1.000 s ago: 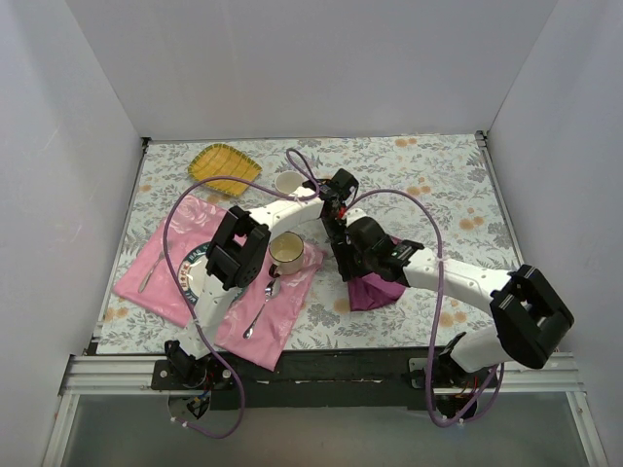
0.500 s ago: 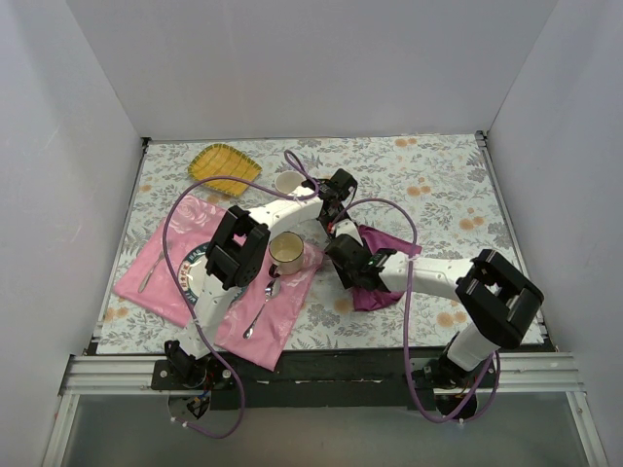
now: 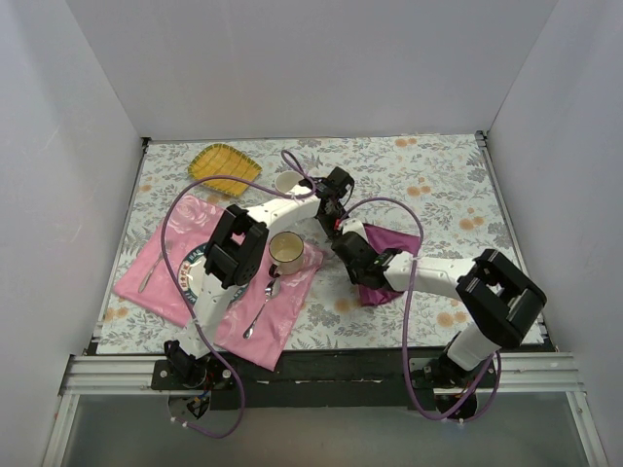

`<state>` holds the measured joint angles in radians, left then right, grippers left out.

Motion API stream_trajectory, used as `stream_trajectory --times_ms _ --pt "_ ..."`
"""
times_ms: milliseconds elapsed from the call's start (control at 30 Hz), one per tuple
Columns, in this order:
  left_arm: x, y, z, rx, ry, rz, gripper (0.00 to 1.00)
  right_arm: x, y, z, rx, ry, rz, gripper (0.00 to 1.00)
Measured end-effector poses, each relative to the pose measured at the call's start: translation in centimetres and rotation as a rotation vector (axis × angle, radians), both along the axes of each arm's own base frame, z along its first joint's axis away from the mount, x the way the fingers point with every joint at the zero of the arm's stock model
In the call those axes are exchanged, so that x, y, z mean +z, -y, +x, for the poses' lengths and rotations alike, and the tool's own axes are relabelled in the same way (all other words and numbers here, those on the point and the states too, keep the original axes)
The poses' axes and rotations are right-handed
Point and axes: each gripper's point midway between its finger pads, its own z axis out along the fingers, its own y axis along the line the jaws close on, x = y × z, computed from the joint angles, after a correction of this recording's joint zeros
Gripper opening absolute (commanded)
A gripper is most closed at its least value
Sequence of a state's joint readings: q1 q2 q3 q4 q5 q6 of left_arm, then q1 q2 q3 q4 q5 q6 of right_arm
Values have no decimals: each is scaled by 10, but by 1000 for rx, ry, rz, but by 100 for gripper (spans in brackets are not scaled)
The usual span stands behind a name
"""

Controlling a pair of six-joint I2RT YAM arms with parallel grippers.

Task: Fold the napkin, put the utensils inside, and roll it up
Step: Roll the napkin with the utensil

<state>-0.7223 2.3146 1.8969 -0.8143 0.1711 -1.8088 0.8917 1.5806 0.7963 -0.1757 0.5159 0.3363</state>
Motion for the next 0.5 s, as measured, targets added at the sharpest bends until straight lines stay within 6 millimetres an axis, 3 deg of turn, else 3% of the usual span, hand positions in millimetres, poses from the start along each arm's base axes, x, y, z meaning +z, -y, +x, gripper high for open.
stream_trajectory --times_ms 133,233,500 --pt "0 0 4 -44 27 -15 48 0 0 5 -3 -10 71 1" --pt "0 1 7 -102 63 -36 62 -1 -1 9 8 -37 137 1" --pt "10 -2 22 -221 175 -54 77 -1 -9 20 54 -103 380 1"
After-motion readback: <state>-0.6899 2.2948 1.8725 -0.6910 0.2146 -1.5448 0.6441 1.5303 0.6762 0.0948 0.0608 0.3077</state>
